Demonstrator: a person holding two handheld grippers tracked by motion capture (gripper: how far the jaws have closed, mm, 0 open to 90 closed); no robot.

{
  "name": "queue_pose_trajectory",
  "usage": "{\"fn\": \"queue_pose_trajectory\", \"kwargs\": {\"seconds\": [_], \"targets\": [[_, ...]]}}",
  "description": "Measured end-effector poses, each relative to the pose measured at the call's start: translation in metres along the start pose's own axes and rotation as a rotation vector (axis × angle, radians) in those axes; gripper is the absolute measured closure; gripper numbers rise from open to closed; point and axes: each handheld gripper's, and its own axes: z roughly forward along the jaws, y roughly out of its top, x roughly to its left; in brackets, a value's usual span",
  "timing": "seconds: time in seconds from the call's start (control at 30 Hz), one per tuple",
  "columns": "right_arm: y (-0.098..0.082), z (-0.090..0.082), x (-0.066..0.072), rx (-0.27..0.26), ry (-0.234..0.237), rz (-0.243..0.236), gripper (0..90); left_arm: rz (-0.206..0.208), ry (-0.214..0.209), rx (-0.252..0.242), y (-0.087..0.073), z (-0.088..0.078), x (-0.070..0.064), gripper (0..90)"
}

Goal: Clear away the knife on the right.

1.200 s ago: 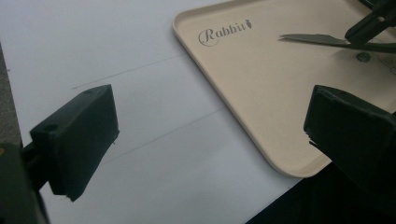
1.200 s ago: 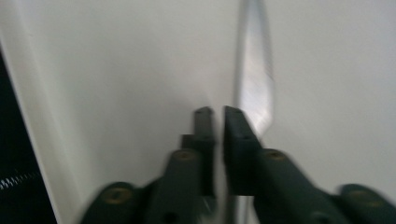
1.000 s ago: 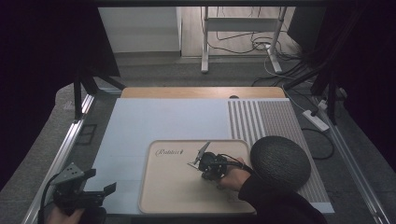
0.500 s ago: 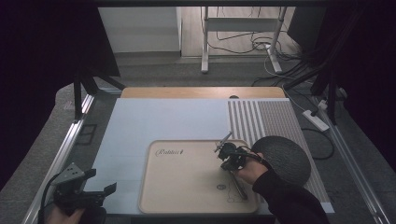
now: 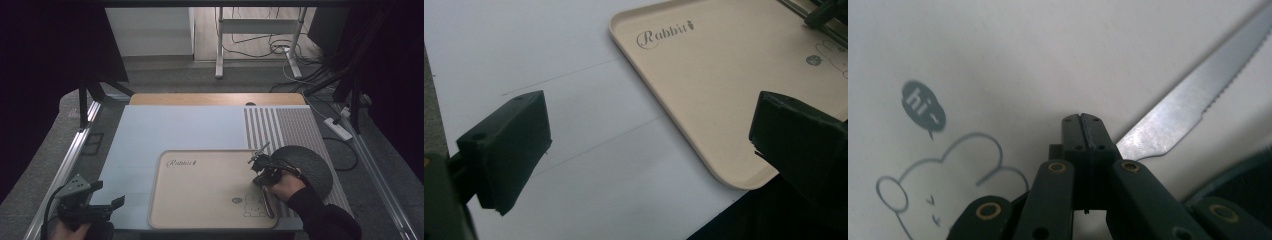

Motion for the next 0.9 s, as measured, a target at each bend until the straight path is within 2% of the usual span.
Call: {"fn": "queue_pose_trajectory", "kwargs": {"seconds": [0.1, 0.23, 0.37, 0.43, 0.53, 0.67, 0.9], "targets": [[-0.006, -0.002, -0.003, 0.0, 0.004, 0.019, 90.0, 0.001, 0.0, 0.0, 0.0, 0.0, 0.0, 4.1], [-0.005, -0.002, -0.003, 0.007, 0.001, 0.012, 89.8, 0.005, 0.001, 0.002, 0.0, 0.0, 0.0, 4.1], [-0.005, -0.007, -0.01, -0.055, 0.068, 0.074, 83.6, 0.005, 0.001, 0.003, 0.0, 0.0, 0.0, 4.1], [-0.005, -0.01, -0.012, -0.083, 0.078, 0.095, 79.3, 0.006, 0.001, 0.003, 0.001, 0.001, -0.001, 4.1], [-0.004, -0.012, -0.011, -0.096, 0.079, 0.098, 72.0, 0.007, 0.001, 0.005, 0.001, 0.001, -0.001, 4.1], [-0.002, -0.015, -0.007, -0.112, 0.069, 0.083, 62.6, 0.009, -0.005, 0.006, 0.001, 0.001, -0.001, 3.9], [0.0, -0.024, 0.0, -0.166, 0.05, 0.068, 44.8, 0.037, -0.019, 0.016, 0.001, 0.002, -0.002, 3.4]]}}
